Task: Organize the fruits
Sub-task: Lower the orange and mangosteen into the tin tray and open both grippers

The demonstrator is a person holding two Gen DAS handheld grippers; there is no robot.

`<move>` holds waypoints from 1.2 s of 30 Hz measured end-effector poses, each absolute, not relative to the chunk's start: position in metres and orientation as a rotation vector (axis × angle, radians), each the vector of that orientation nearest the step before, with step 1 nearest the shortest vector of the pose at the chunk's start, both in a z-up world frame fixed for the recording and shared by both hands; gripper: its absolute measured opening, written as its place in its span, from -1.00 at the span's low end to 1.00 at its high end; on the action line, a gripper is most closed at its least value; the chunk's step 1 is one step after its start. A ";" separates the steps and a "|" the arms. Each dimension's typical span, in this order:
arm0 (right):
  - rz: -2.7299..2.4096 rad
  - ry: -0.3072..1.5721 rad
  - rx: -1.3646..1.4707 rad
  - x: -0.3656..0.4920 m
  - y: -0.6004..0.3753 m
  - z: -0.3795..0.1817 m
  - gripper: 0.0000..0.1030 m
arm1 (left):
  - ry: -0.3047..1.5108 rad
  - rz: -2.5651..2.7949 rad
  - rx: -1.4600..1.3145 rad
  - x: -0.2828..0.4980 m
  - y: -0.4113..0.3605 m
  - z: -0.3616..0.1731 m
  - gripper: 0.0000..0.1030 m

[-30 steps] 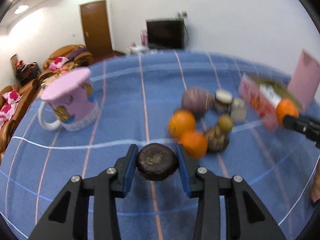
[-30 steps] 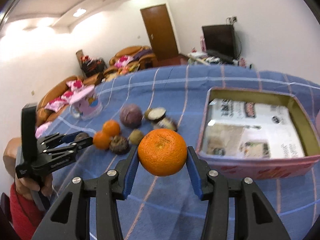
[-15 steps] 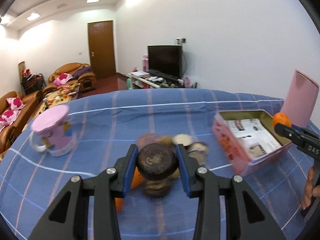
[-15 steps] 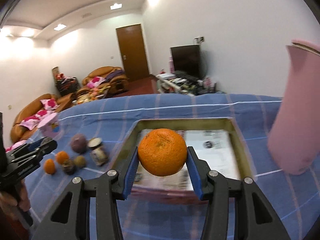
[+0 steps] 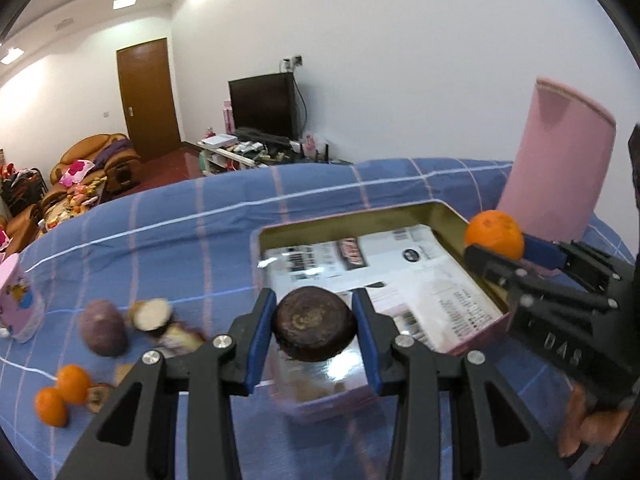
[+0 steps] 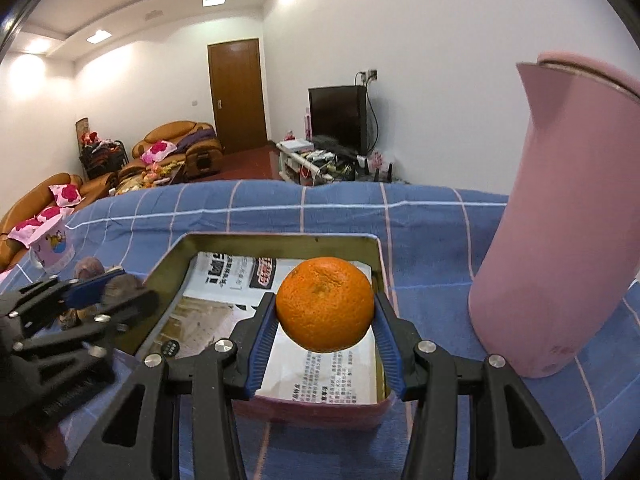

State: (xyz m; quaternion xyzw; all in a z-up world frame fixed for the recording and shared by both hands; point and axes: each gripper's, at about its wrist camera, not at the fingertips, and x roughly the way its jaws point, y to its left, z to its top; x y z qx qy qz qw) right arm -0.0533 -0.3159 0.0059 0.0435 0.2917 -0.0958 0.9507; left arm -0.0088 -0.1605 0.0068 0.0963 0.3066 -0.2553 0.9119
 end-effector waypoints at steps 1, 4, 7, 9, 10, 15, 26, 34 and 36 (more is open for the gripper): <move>-0.192 0.599 0.087 -0.053 -0.318 0.005 -0.04 | 0.650 -0.524 0.206 -0.007 -0.168 0.003 -0.20; -0.182 0.620 0.092 -0.051 -0.322 0.000 -0.04 | 0.688 -0.516 0.221 -0.003 -0.180 -0.005 -0.20; -0.161 0.644 0.115 -0.049 -0.326 -0.004 -0.04 | 0.700 -0.510 0.242 -0.002 -0.185 -0.010 -0.20; -0.149 0.659 0.129 -0.046 -0.325 -0.008 -0.04 | 0.702 -0.510 0.239 -0.001 -0.187 -0.010 -0.20; -0.144 0.667 0.133 -0.044 -0.325 -0.009 -0.03 | 0.703 -0.509 0.238 0.000 -0.187 -0.010 -0.20; -0.133 0.668 0.120 -0.043 -0.319 -0.011 -0.03 | 0.720 -0.511 0.220 0.004 -0.184 -0.012 -0.20; -0.117 0.621 0.193 -0.049 -0.325 -0.006 0.24 | 0.682 -0.475 0.240 0.001 -0.186 -0.010 0.43; -0.172 0.476 0.217 -0.067 -0.330 0.009 0.35 | 0.508 -0.421 0.202 -0.020 -0.173 0.010 1.00; -0.186 0.465 0.213 -0.068 -0.331 0.010 0.36 | 0.514 -0.406 0.182 -0.017 -0.168 0.011 1.00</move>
